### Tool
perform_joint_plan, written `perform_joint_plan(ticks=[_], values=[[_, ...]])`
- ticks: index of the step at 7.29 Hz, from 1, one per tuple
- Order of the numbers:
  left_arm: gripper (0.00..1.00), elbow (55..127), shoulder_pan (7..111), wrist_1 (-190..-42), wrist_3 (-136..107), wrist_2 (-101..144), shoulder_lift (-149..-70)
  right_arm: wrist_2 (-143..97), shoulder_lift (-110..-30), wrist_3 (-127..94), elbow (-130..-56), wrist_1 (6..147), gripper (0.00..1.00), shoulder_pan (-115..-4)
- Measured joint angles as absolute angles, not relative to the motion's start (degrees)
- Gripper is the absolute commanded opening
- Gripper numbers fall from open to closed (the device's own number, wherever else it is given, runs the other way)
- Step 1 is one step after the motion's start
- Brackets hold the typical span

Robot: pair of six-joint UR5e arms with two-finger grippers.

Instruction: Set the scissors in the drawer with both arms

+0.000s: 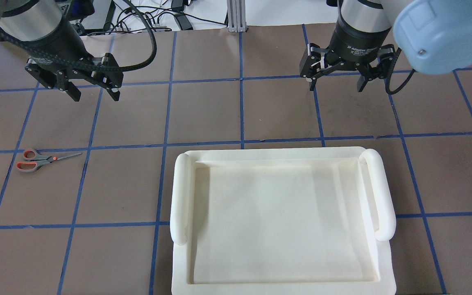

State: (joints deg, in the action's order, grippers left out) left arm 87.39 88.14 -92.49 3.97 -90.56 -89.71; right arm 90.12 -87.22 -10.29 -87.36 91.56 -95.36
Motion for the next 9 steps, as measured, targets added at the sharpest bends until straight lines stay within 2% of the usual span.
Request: perform_joint_plan(ticks=[1, 2, 6, 9], values=[[0.97, 87.5, 88.6, -92.0, 4.0, -90.4, -89.6, 90.2, -87.2, -10.3, -87.4, 91.6, 1.0, -95.4], [1.0, 87.5, 88.8, -91.9, 4.3, -90.1, -89.4, 90.1, -87.2, -10.3, -87.4, 91.6, 1.0, -95.4], [1.0, 91.2, 86.5, -91.9, 6.6, -90.4, -88.1, 89.6, -86.1, -10.4, -87.4, 89.8, 1.0, -95.8], [1.0, 93.4, 72.7, -92.2, 35.5, -90.9, -88.9, 89.1, -82.2, -4.4, -87.5, 87.3, 1.0, -96.5]])
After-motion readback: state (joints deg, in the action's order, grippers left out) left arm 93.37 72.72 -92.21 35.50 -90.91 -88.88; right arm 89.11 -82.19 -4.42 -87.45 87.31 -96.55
